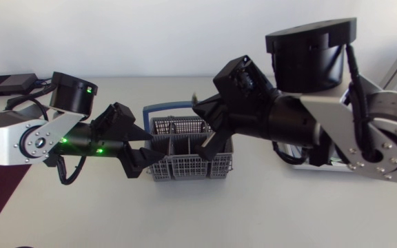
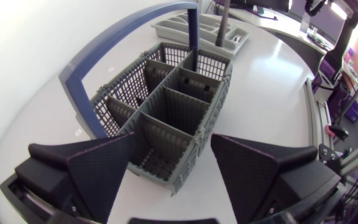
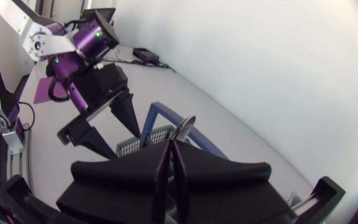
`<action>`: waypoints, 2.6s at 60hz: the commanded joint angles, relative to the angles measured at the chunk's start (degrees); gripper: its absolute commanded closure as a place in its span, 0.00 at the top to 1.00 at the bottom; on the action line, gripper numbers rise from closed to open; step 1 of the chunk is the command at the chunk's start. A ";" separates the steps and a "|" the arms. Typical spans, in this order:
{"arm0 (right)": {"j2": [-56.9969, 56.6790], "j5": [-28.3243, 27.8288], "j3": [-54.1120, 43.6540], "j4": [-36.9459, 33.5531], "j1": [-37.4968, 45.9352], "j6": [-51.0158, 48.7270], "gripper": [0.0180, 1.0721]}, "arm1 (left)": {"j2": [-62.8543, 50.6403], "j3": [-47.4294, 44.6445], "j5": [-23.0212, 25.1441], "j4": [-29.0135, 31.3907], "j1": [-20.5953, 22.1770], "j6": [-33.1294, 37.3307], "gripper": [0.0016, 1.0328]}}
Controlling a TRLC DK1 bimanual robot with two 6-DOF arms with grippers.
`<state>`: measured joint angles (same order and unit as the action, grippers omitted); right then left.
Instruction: Unload the cutlery basket into the drawer organizer.
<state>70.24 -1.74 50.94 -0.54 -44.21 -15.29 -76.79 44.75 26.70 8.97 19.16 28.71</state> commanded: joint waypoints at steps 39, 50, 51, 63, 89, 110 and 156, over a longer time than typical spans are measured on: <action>-16.80 -17.07 -13.76 -23.37 39.99 -34.81 0.06 | 5.08 4.20 -4.55 10.54 0.00 0.47 0.85; -10.56 -21.47 -14.55 -22.05 51.76 -45.71 0.06 | 6.13 3.41 -4.81 11.07 -0.88 0.47 0.85; -9.94 -21.64 -14.55 -21.70 52.56 -46.41 0.06 | 6.22 3.32 -4.81 11.07 -0.88 0.47 0.85; -0.01 -24.01 -14.29 -15.37 62.31 -56.17 0.06 | 6.92 2.45 -4.99 11.15 -1.93 0.65 0.85; 20.29 -21.90 -10.95 0.36 71.80 -68.73 0.06 | 7.54 0.69 -4.90 10.72 -4.83 2.58 0.85; 26.71 -19.27 -9.45 5.37 75.67 -73.13 0.08 | 8.24 -0.28 -4.73 10.72 -6.50 3.55 0.85; -6.43 -14.35 -9.80 -17.66 43.59 -34.46 0.81 | 4.81 -0.19 -4.46 10.10 -11.16 4.87 0.85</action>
<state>63.61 -17.85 40.73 -16.99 5.13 -57.98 -69.32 45.67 22.00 19.44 8.67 32.01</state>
